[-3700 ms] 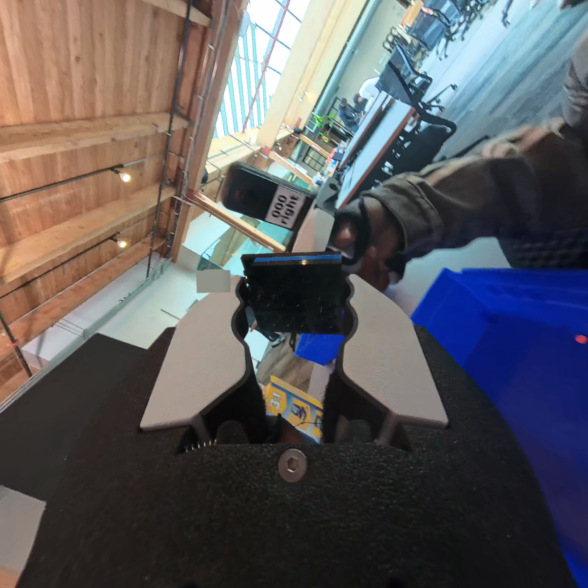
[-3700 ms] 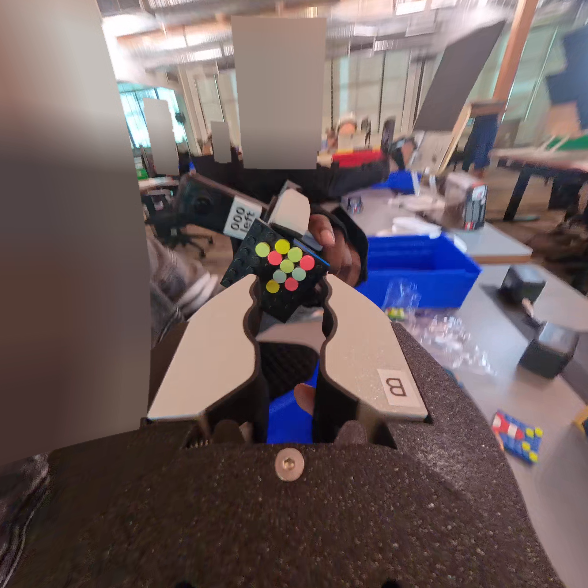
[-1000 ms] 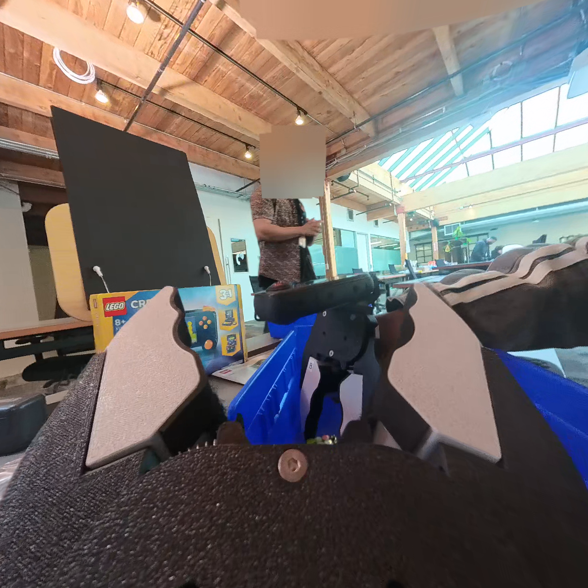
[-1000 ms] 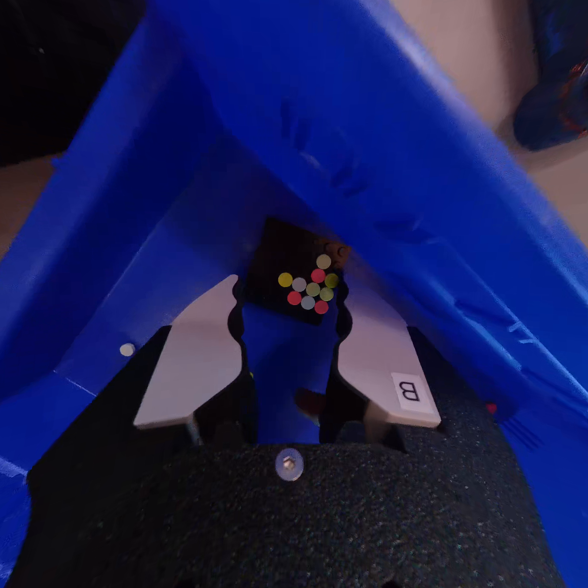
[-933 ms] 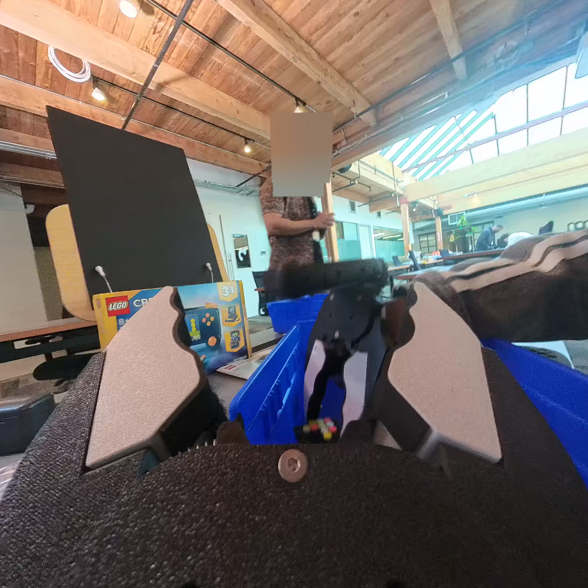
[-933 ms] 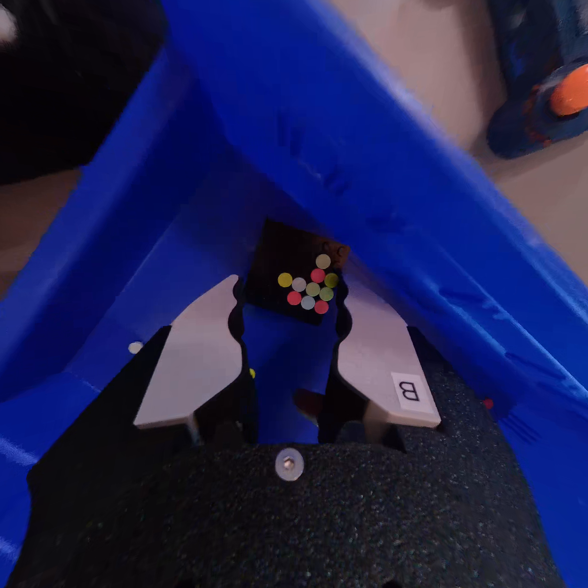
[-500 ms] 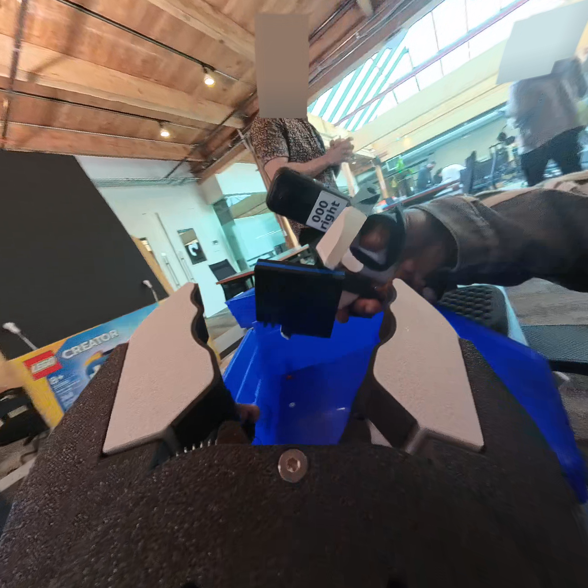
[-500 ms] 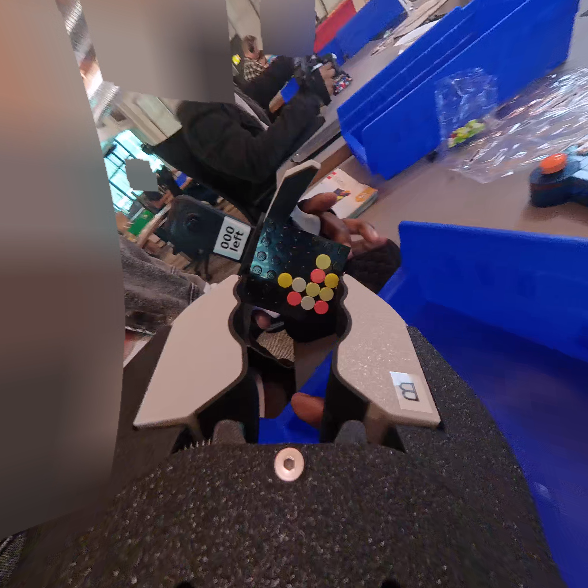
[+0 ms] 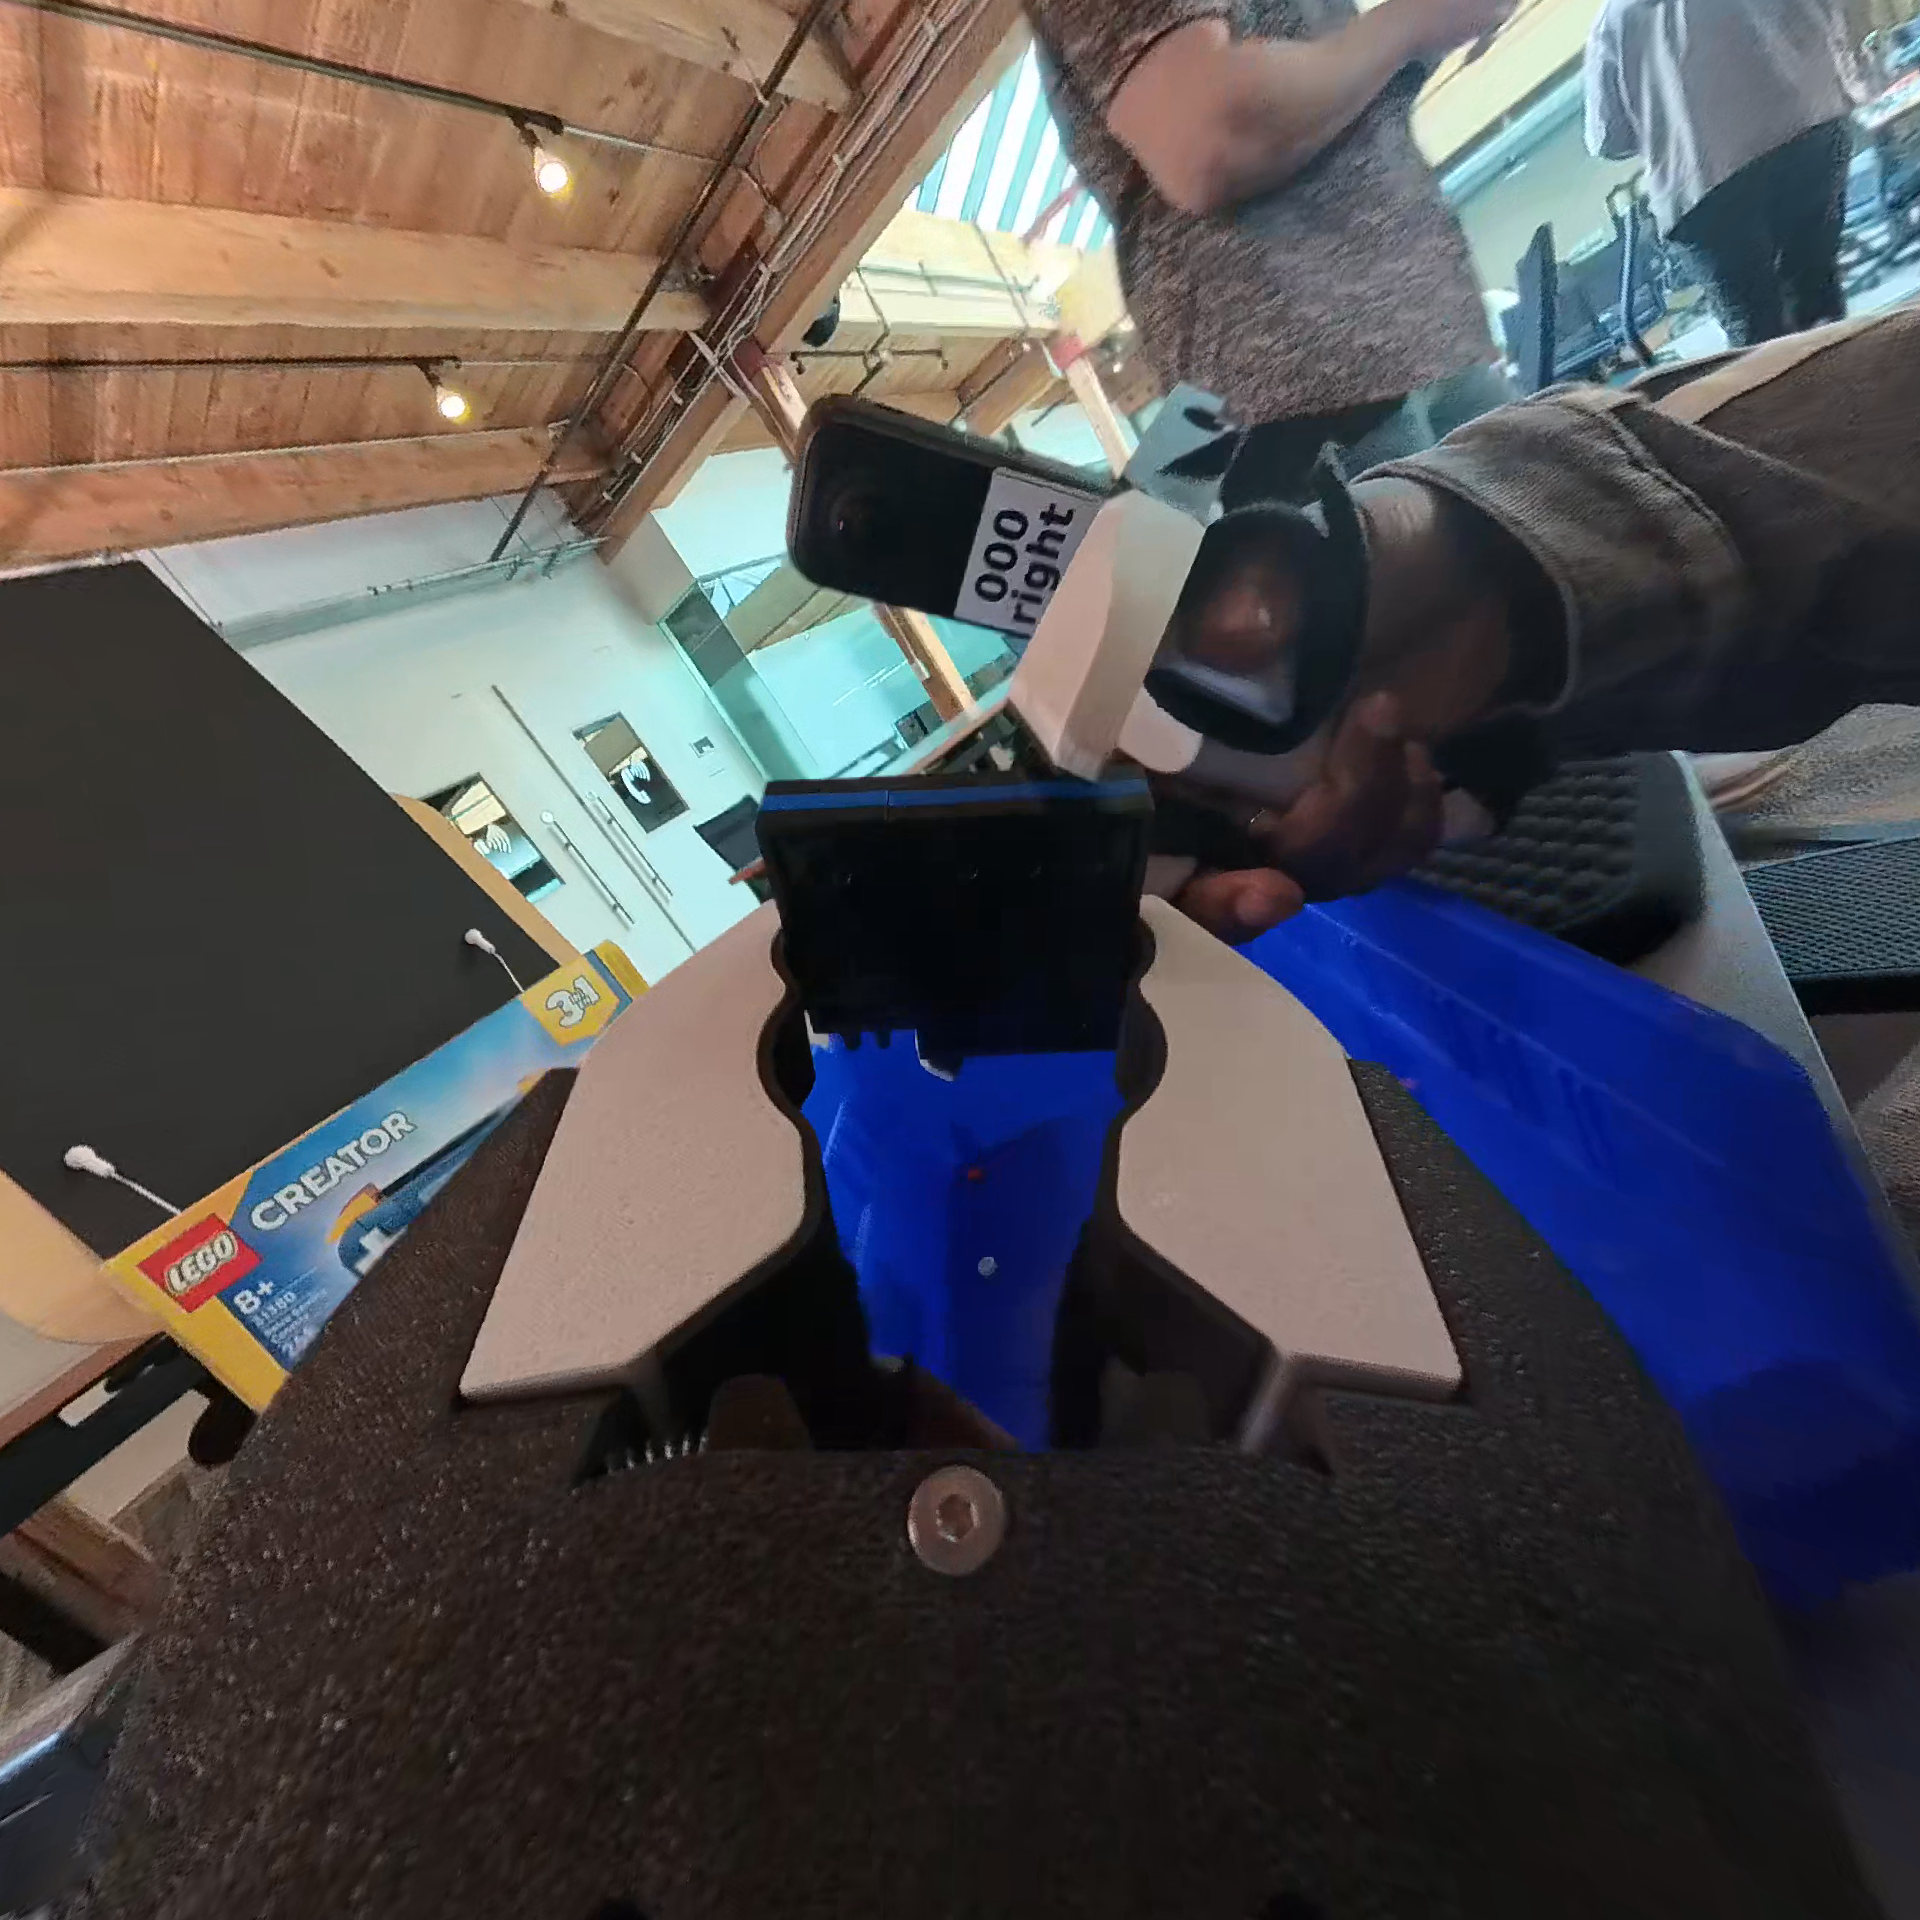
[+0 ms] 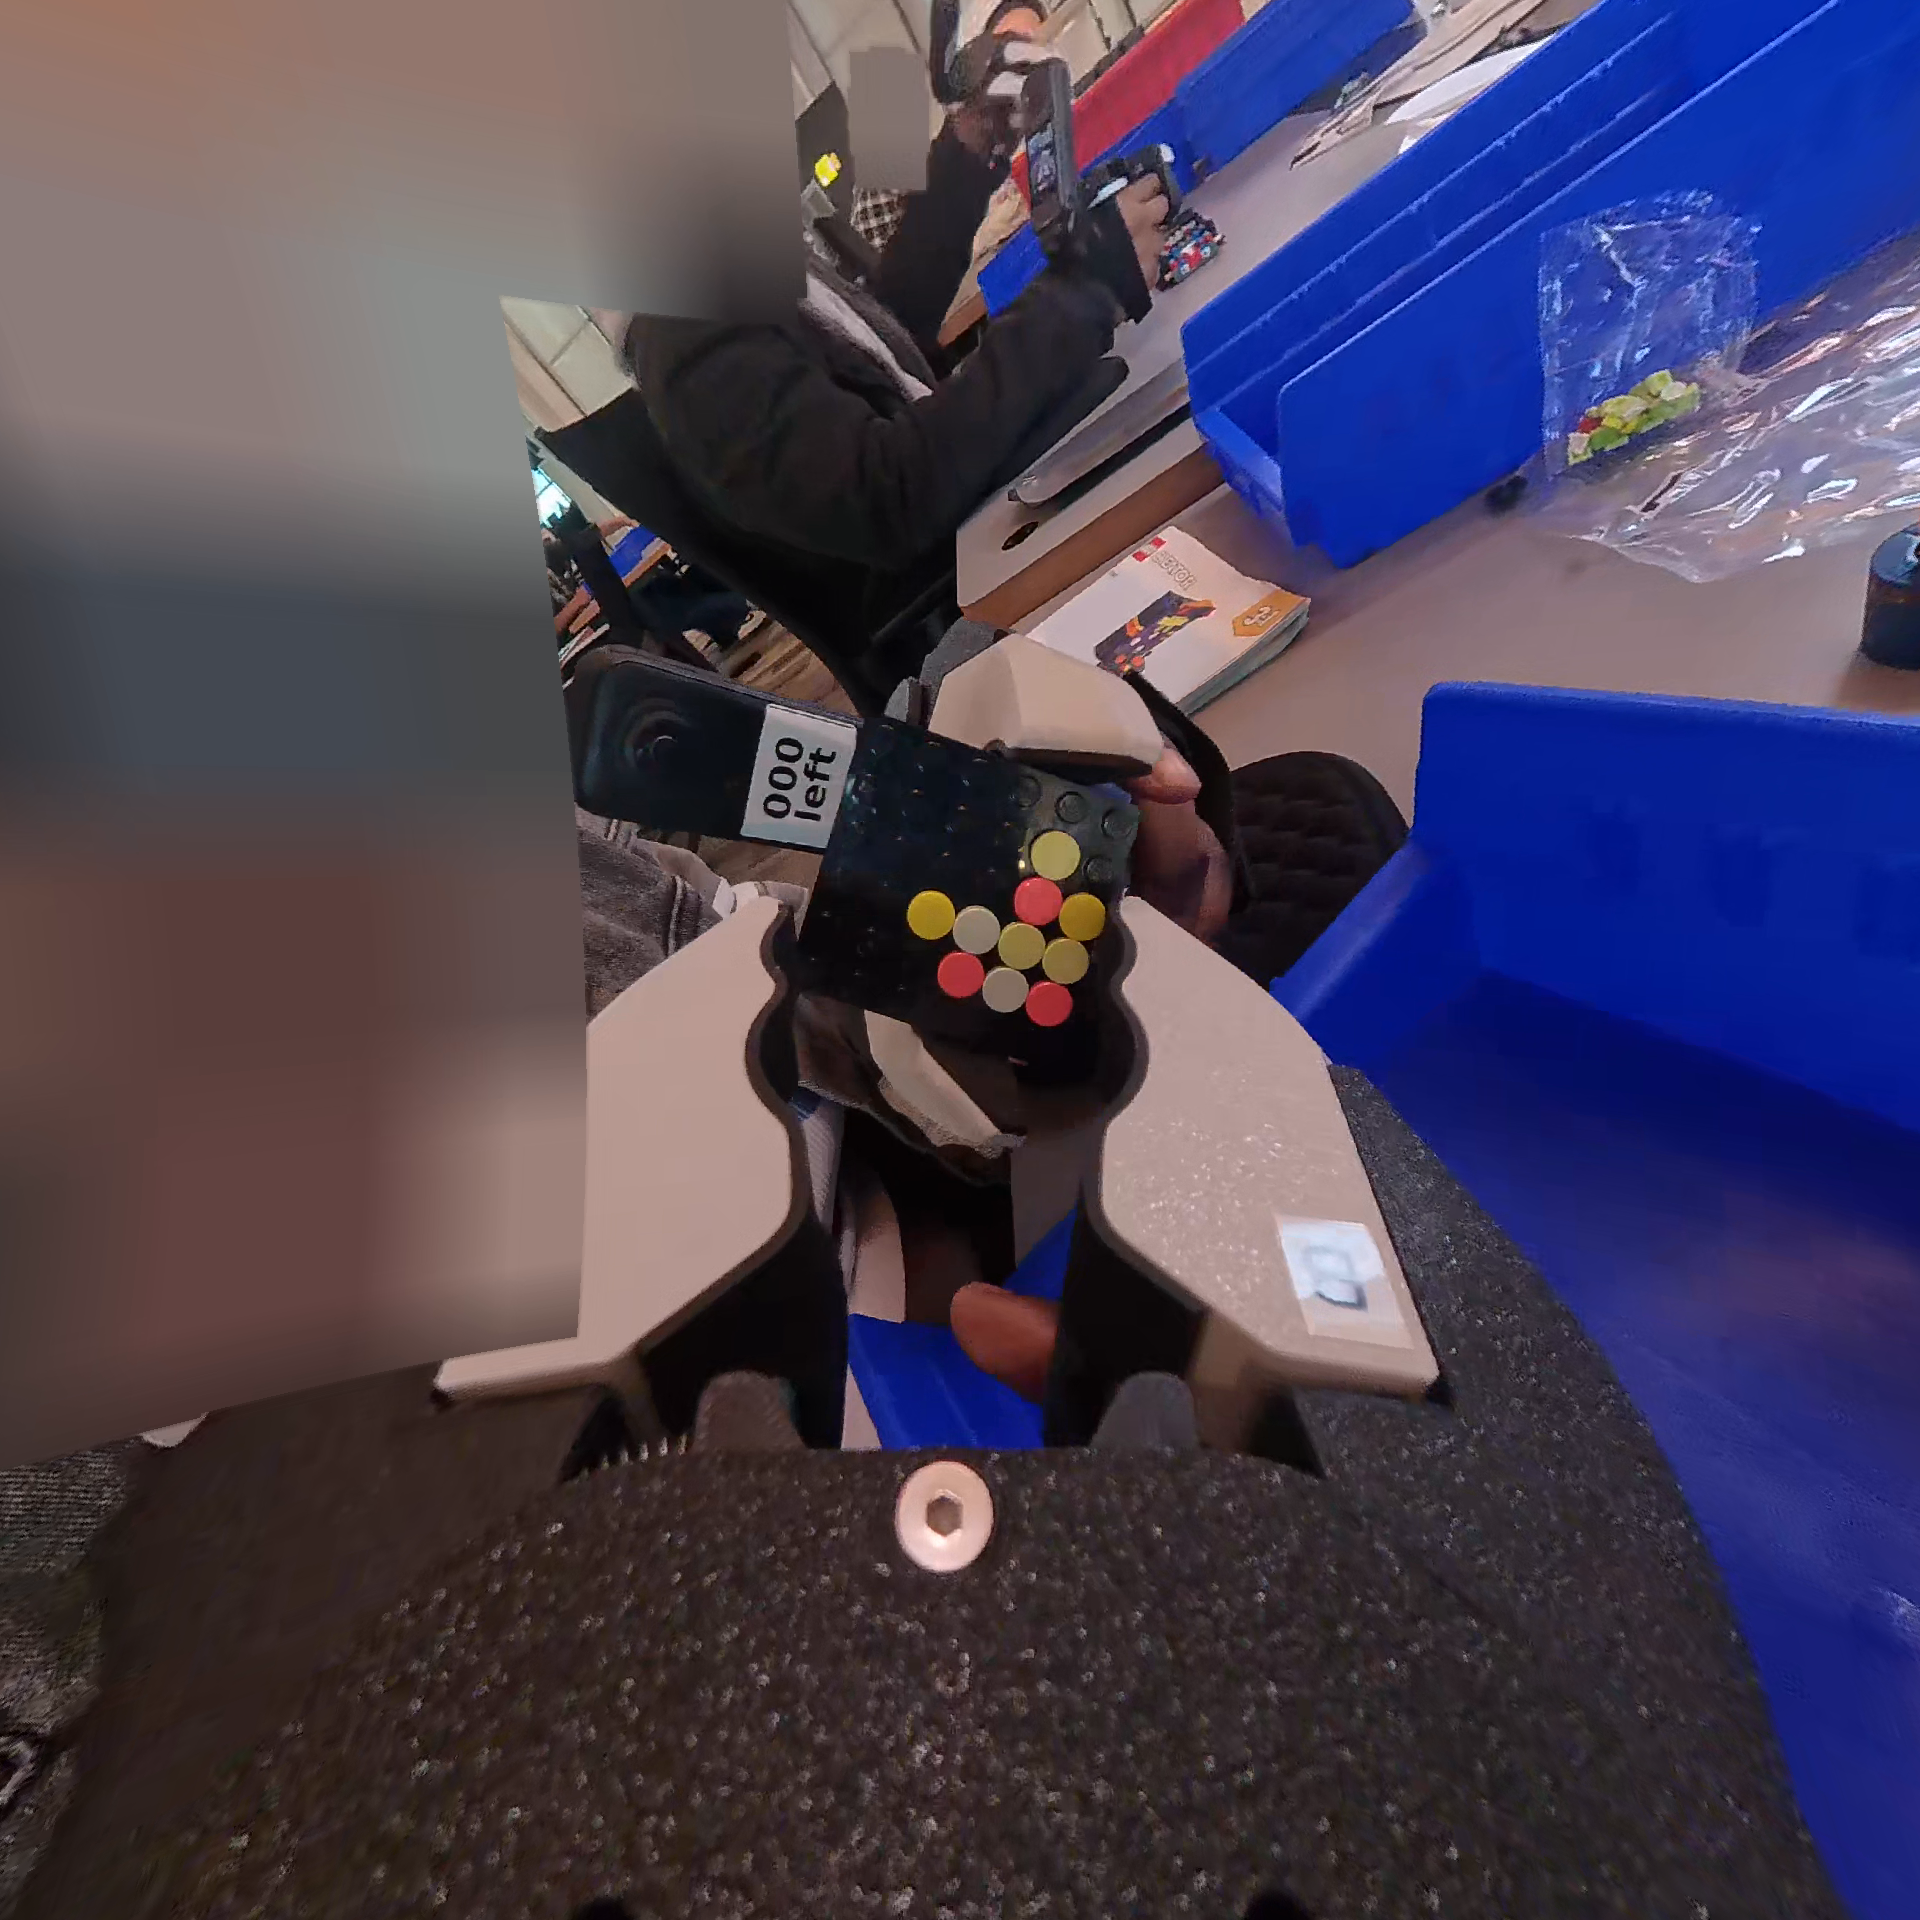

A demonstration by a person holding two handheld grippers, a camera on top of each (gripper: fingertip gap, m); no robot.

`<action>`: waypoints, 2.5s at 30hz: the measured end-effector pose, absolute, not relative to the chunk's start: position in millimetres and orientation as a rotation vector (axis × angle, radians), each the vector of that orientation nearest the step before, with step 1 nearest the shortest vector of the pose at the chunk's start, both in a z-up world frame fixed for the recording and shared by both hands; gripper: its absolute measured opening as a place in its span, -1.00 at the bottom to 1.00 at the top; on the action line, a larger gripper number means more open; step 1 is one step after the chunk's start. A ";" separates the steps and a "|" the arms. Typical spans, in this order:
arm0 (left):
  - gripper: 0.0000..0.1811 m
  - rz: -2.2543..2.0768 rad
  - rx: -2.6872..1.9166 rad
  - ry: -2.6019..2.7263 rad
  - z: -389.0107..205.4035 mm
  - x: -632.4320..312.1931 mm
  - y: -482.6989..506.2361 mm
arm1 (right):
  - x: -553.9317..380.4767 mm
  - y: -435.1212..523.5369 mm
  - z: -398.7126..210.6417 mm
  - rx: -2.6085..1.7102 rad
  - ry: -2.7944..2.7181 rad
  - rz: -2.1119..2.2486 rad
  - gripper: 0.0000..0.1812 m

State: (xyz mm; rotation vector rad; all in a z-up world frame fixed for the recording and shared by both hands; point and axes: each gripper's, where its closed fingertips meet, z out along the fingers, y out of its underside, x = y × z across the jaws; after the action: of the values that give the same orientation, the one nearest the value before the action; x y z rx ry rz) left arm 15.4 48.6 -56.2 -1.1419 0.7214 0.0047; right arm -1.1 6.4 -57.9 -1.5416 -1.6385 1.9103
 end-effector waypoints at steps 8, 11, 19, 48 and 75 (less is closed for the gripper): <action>-0.38 0.054 -1.158 0.724 -54.7 15.9 49.6 | -1.2 8.9 -56.7 -1.517 -1.582 1.864 -0.35; -0.36 0.079 -1.072 0.704 -42.3 16.9 42.9 | -2.5 11.8 -59.4 -1.542 -1.576 1.818 -0.35; -0.34 0.103 -1.066 0.729 -44.9 15.7 45.1 | -1.2 10.3 -55.9 -1.530 -1.554 1.852 -0.35; -0.33 0.063 -1.073 0.719 -44.8 16.6 43.6 | -4.2 6.0 -65.4 -1.542 -1.594 1.807 -0.35; -0.29 0.143 -1.051 0.693 -46.8 9.4 45.3 | -15.4 3.7 -74.4 -1.526 -1.638 1.619 -0.40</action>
State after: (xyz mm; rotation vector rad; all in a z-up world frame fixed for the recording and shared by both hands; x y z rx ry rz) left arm 9.4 45.3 -46.8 -1.0510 0.6931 0.1427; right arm -15.4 3.7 -74.4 -1.5264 -1.6376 1.6187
